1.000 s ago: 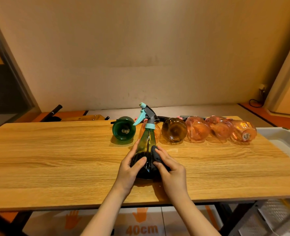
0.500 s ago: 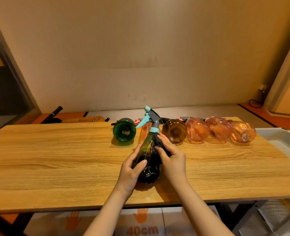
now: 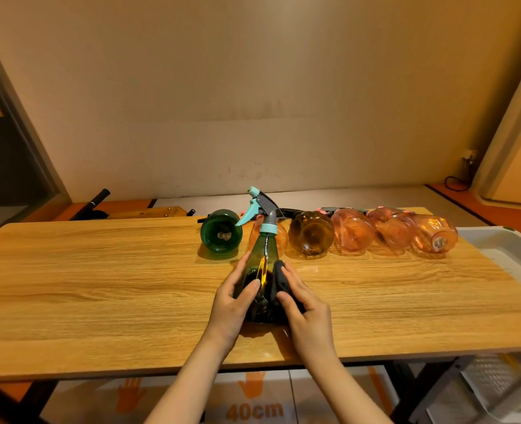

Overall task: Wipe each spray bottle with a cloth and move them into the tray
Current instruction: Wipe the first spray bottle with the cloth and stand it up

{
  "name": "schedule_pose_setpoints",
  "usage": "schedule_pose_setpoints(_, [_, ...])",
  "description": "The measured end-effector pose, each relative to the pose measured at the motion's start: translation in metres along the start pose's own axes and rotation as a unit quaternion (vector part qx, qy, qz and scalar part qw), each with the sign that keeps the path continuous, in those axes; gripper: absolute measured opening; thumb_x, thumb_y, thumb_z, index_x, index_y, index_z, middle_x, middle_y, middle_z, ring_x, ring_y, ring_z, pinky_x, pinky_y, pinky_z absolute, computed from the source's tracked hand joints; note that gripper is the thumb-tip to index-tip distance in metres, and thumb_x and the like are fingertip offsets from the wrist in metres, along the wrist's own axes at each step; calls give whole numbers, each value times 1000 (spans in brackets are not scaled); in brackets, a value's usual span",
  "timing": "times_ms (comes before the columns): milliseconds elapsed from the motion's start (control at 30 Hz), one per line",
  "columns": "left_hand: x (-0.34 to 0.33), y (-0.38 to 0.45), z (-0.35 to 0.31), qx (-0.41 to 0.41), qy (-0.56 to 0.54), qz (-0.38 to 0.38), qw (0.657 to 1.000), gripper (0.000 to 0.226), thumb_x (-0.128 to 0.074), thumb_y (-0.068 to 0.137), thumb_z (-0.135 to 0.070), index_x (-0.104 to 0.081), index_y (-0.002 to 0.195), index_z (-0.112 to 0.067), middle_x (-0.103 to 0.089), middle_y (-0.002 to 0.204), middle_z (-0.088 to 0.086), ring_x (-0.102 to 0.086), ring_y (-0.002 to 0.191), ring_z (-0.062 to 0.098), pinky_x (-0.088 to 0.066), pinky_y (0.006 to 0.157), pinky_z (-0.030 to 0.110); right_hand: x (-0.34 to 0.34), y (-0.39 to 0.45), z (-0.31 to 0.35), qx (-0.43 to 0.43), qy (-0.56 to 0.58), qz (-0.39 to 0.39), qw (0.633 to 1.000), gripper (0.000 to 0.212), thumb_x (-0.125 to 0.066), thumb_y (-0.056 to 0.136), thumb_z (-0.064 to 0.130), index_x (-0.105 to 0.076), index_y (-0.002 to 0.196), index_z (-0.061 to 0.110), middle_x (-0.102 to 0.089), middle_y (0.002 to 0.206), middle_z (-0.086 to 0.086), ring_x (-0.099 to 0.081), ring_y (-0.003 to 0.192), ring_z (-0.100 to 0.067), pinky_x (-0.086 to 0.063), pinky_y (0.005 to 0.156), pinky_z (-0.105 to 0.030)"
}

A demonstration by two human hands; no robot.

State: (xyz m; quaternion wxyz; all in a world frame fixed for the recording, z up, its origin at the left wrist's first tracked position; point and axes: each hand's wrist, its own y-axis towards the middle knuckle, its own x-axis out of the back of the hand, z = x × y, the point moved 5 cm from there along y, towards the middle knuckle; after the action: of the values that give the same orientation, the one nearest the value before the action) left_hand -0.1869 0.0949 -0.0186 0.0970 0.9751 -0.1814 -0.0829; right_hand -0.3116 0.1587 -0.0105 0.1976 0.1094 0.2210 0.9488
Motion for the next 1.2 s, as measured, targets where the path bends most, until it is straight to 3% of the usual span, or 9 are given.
schedule_pose_setpoints(133, [1,1,2,-1,28,-2,1000,76,-72,64,-44,-49,135,-27,-58,133,-5,-55,122,8,-49,96,27,2,-14,-4,27,-33,24,999,59,-68,74,27,-45,128,24,-42,133,20,-32,124,18,-28,98,-2])
schedule_pose_setpoints(233, [2,1,3,3,27,-14,1000,81,-73,62,-43,-51,135,-15,-65,124,1,-61,115,14,-52,87,25,0,-20,-4,52,-69,26,996,62,-62,73,39,-45,131,23,-37,133,38,-33,128,9,-28,103,-8])
schedule_pose_setpoints(400, [5,2,7,30,-13,-36,999,57,-71,61,-40,-64,114,-21,-72,106,4,-66,104,21,-53,78,27,-1,-26,-3,102,-105,0,989,61,-71,71,14,-49,128,17,-35,131,44,-39,127,1,-29,104,-11])
schedule_pose_setpoints(533, [10,3,10,54,-53,-49,996,65,-68,59,-40,-63,117,-12,-72,105,10,-67,101,25,-53,83,32,-2,-26,-5,95,-94,-3,991,59,-70,70,13,-52,126,18,-37,127,45,-41,124,7,-30,101,-8])
schedule_pose_setpoints(667, [14,3,13,70,-66,-54,994,86,-65,57,-42,-52,131,-1,-63,121,22,-61,112,32,-50,89,38,-1,-24,-6,82,-92,1,992,58,-69,72,15,-52,127,21,-37,125,47,-40,123,10,-30,100,-6])
schedule_pose_setpoints(800, [6,4,12,61,-42,-17,997,74,-71,60,-44,-57,125,-12,-71,111,6,-65,105,20,-54,80,26,1,-24,-8,76,-89,-6,993,57,-67,72,14,-50,127,20,-37,123,49,-40,122,12,-30,99,-5])
schedule_pose_setpoints(933, [4,4,10,48,-21,-6,999,79,-78,57,-38,-54,128,-14,-69,114,6,-64,109,22,-52,84,29,3,-18,-8,83,-88,-6,993,54,-63,74,12,-50,126,19,-37,120,52,-39,120,17,-30,96,-2])
schedule_pose_setpoints(1100, [2,1,6,39,-23,13,999,73,-75,59,-35,-55,127,-19,-70,114,2,-65,108,20,-53,78,25,1,2,6,115,-86,-12,990,51,-61,76,2,-50,126,10,-47,128,22,-42,120,13,-33,97,-6])
schedule_pose_setpoints(1200, [-2,-2,1,27,-19,25,999,70,-73,60,-33,-53,126,-28,-69,114,-10,-64,107,10,-53,77,22,0,22,22,126,-77,-11,989,50,-60,79,2,-49,127,12,-47,129,19,-42,122,10,-34,100,-10])
